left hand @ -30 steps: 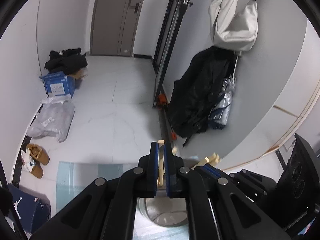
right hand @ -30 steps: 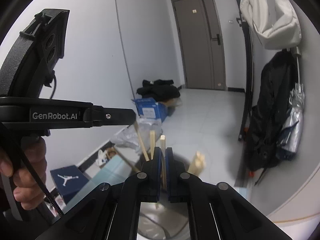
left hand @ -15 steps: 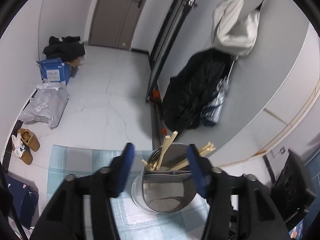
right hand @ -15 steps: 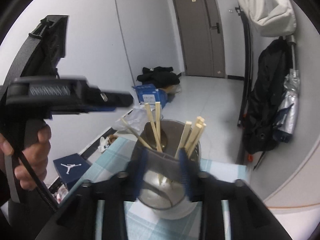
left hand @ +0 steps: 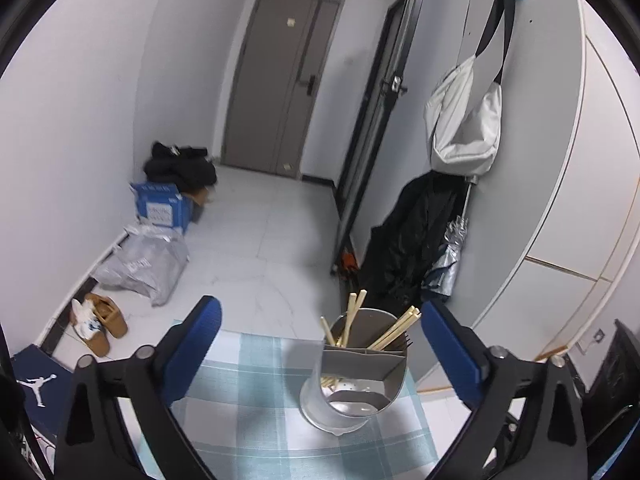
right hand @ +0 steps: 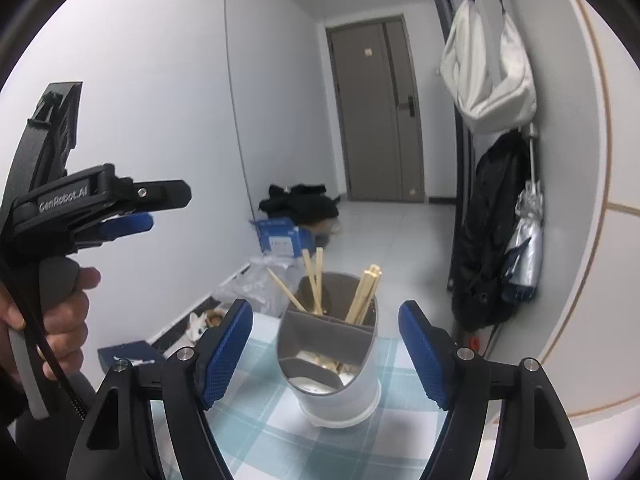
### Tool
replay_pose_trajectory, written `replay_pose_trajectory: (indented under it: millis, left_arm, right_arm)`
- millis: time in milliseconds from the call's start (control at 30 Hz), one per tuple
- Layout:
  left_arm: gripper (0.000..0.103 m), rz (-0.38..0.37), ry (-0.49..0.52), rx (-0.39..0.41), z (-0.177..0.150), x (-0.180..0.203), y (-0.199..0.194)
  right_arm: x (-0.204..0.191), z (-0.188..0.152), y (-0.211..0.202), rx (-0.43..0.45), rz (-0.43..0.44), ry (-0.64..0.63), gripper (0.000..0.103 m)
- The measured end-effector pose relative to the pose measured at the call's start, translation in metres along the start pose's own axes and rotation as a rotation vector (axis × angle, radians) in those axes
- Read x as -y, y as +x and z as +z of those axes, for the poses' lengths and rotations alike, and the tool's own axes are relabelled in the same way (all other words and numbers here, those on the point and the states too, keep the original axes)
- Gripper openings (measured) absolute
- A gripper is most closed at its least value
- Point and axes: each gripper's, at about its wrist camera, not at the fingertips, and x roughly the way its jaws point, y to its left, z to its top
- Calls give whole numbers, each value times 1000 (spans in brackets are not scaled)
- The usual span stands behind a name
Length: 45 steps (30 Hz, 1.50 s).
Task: Organize utensils
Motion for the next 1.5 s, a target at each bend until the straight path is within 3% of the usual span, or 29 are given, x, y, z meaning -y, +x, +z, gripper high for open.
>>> replay_pose_trajectory:
  millis: [267,533,867,1500]
  left_arm:
    - [102,59,23,62,-22,-3,-19]
    - [102,102,31,62,-46,-5,-26]
    - [102,118,29,113,-64,-9,-38]
    - [102,155,18,82,-73,-17,-38]
  right_arm:
    - [-9,-11,-38,115,-47,7,92]
    - [-11,-27,-59,167,-70,18,103]
    - [-14,-44,-65,155,-83,21,103]
    - [-14,-50,-64,140,-117,30,103]
